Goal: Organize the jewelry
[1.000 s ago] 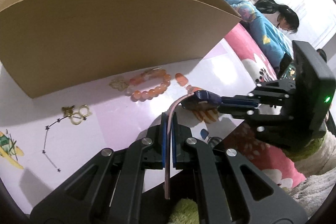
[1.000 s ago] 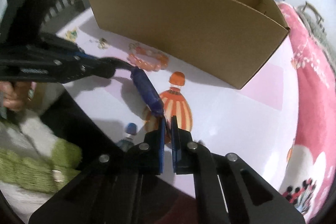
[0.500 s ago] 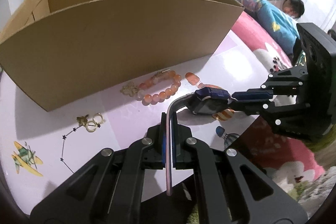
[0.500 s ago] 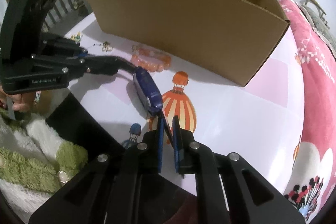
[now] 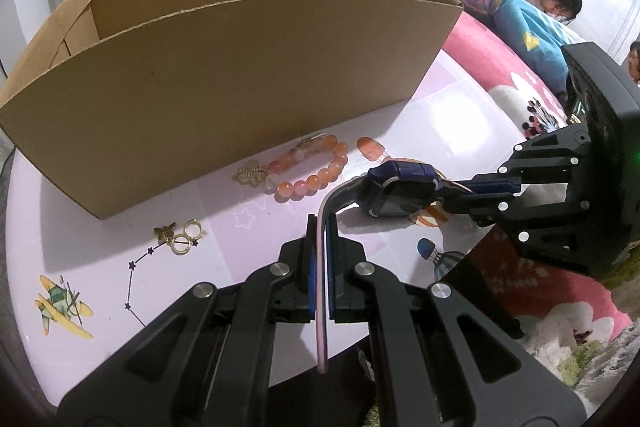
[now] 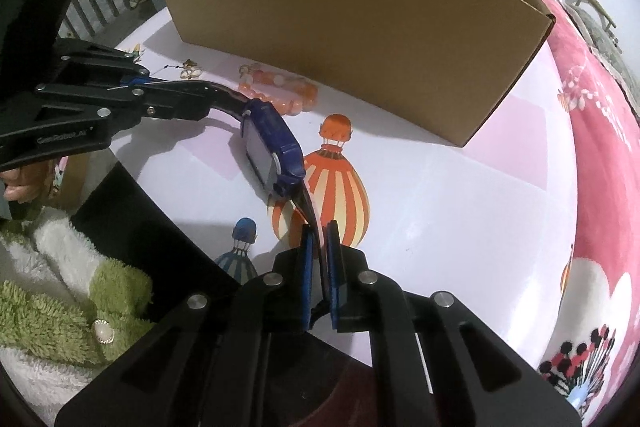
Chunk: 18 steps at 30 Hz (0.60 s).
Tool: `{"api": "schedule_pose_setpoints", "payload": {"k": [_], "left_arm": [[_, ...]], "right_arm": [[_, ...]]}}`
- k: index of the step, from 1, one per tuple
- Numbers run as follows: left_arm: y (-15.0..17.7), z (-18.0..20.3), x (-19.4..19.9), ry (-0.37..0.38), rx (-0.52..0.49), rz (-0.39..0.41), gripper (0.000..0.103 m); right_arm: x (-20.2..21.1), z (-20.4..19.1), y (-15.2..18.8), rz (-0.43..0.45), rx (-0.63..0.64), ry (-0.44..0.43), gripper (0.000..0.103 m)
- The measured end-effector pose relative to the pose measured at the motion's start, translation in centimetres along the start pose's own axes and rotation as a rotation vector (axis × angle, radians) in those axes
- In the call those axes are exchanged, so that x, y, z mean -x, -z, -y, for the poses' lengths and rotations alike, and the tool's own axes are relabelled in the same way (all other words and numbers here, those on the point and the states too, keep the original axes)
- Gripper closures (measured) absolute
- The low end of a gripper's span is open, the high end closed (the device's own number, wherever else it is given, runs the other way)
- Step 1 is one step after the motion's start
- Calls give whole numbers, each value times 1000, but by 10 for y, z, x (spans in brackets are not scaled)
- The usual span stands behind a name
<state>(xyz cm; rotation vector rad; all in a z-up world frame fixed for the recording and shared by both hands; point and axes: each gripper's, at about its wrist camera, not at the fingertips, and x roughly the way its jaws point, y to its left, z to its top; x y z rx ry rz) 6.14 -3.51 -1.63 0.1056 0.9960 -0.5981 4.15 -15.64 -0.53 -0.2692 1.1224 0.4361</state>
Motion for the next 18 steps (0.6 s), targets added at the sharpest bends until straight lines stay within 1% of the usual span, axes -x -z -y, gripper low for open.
{"api": "schedule_pose_setpoints", "payload": {"k": [8,18], "left_arm": [[-1,1,0,-5,-5,0,100],[-2,3,0,-7,-10,-2,100]], "right_arm": [[0,14,2,-4,-49,-21,96],[0,23,2,-1,-82,-18,96]]}}
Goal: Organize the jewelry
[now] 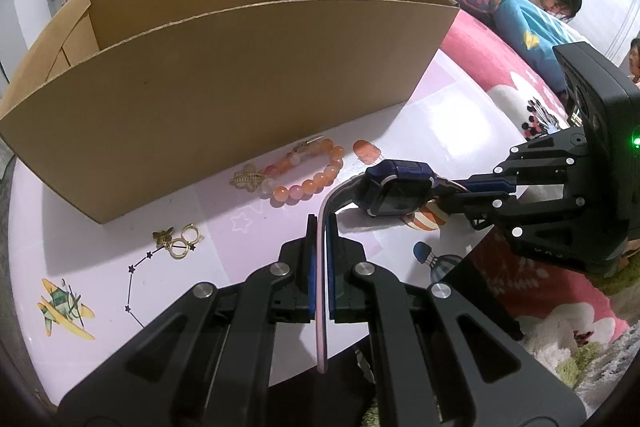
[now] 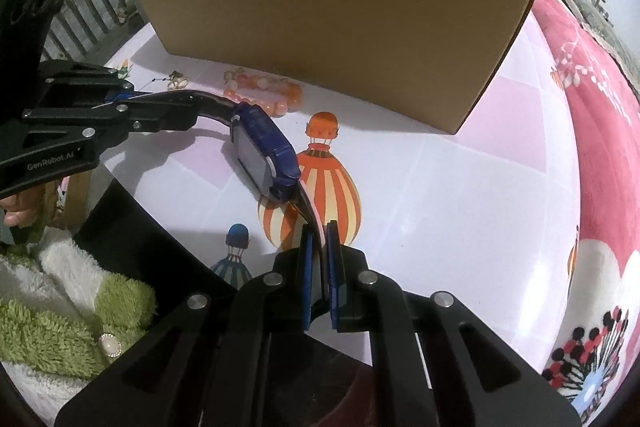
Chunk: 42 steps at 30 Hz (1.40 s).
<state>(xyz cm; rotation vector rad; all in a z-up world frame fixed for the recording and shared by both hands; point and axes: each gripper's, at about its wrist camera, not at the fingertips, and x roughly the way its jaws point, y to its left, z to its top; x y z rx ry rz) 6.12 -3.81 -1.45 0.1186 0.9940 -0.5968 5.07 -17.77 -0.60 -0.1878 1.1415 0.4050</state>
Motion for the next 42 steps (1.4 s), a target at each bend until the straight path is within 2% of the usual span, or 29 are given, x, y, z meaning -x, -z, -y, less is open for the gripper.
{"api": "schedule_pose_setpoints", "payload": {"k": [9,14,24,29,35,38,42], "left_arm": [[1,0,1,2,6,9,100],[5,0,4,27,11,28,100],[6,13,28,39,-51,89,100],[5,24,51,41,-75,127,100],[-3,37,91,59,-100,216,100],[-14,42,115,71,-118,278,100],[-40,38,147,80,-140,376,100]], "right_arm": [[3,3,3,13,-33,13,96],[6,4,7,26,-79,26,96],[26,7,21,107,-186,60,97],[46,2,30,177,-217,78,97],[85,-3,34,293,-213,117,97],[108,-8,26,359,-192,138,97],[150,-9,-1,472,-122,187,97]]}}
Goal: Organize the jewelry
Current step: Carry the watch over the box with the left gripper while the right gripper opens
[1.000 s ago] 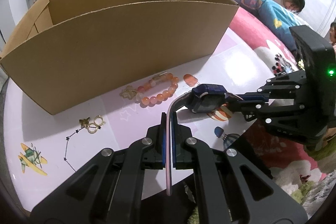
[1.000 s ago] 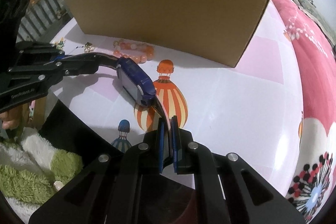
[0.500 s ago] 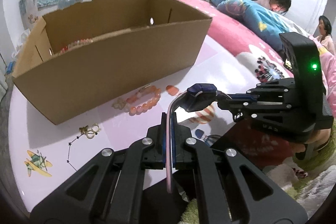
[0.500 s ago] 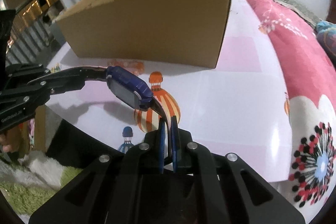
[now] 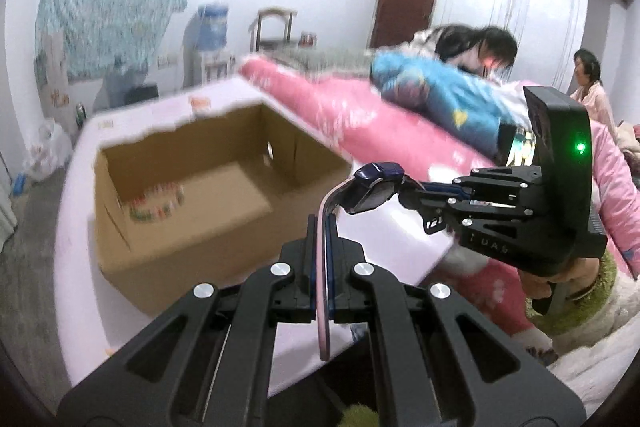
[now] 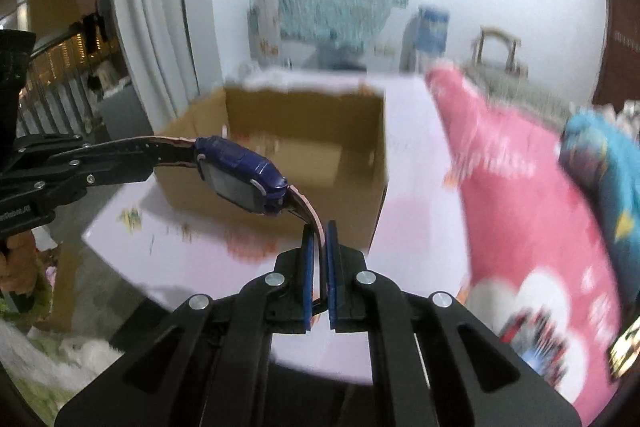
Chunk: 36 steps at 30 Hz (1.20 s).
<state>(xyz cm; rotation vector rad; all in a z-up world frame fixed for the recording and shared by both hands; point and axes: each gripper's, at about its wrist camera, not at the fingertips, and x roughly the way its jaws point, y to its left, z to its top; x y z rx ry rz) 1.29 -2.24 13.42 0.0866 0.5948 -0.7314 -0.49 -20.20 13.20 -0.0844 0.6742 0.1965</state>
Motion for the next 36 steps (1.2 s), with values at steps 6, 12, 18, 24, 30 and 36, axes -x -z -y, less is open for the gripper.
{"api": "schedule_pose_setpoints", "payload": {"k": [6,12,18,24,30,36], "left_arm": [[-50,-36,-13,-17,40,27,100],[-74,-117,-79,34,259,-141,100],[-58,-170,-163,128,453,-397,99],[-50,-197,-210,35,460,-478,99],[-62,-205,-216,77,452,-443,100],[-82,-174,-224,231,356,-446,100]], "right_arm": [[-24,5,-78,50,97,-34,97],[-128,3,-131,-222,121,-138,97],[-219,-4,-147,-483,167,-158,98],[-264,-12,-157,-539,244,-107,98],[-253,0,-165,-470,190,-115,98],[-220,34,-175,-356,114,-65,98]]}}
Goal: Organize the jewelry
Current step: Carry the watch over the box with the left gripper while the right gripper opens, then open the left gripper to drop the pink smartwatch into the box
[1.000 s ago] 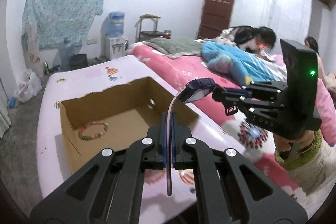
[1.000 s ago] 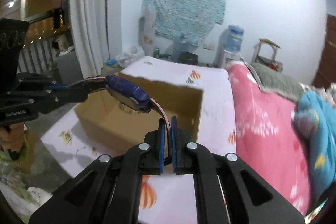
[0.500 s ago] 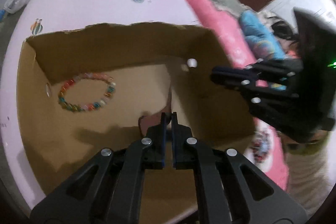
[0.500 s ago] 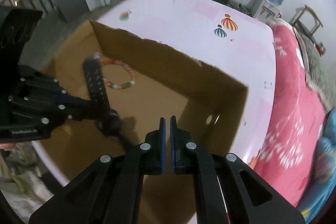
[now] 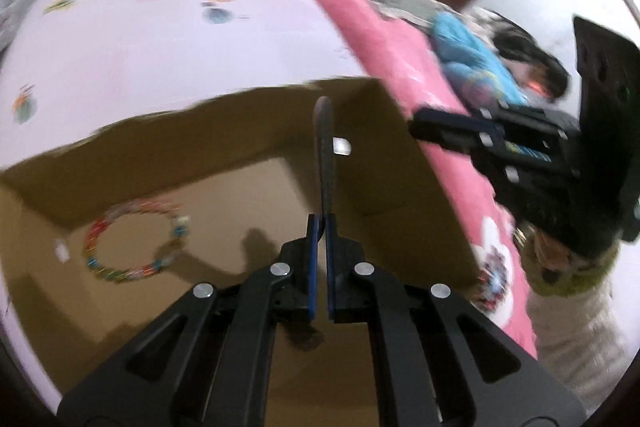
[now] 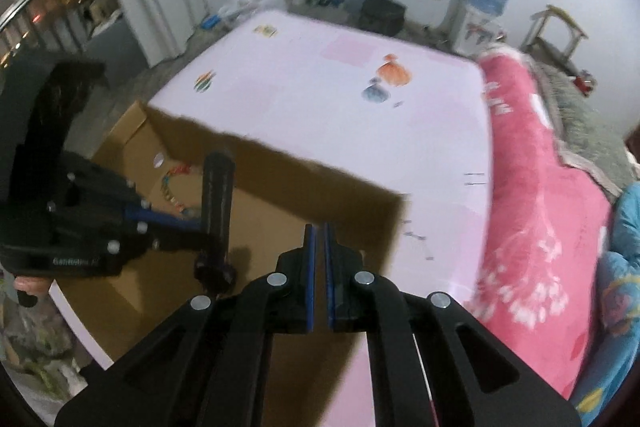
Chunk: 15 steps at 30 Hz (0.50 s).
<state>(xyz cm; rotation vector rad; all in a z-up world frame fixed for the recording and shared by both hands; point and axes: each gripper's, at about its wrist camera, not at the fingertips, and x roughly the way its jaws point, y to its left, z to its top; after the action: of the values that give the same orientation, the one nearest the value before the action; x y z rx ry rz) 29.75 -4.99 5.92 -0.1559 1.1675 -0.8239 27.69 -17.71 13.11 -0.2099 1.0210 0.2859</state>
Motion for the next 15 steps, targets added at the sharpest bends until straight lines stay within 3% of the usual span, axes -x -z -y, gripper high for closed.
{"api": "schedule_pose_setpoints", "payload": {"k": [5,8,11,15], "left_arm": [[-15,26,-15,89,-107,-34,100],[-29,30,-40,22,-123,-87,99],[-41,21,-56,-98,-103,-92,82],[-43,13,-43,-74,-53,-63,71]], "right_arm": [[27,25,10,62,-55,27,98],[29,38,20,61,-92,40,98],[26,46,31,51,-128,37,98],[29,54,45,49,-164,30,96]]}}
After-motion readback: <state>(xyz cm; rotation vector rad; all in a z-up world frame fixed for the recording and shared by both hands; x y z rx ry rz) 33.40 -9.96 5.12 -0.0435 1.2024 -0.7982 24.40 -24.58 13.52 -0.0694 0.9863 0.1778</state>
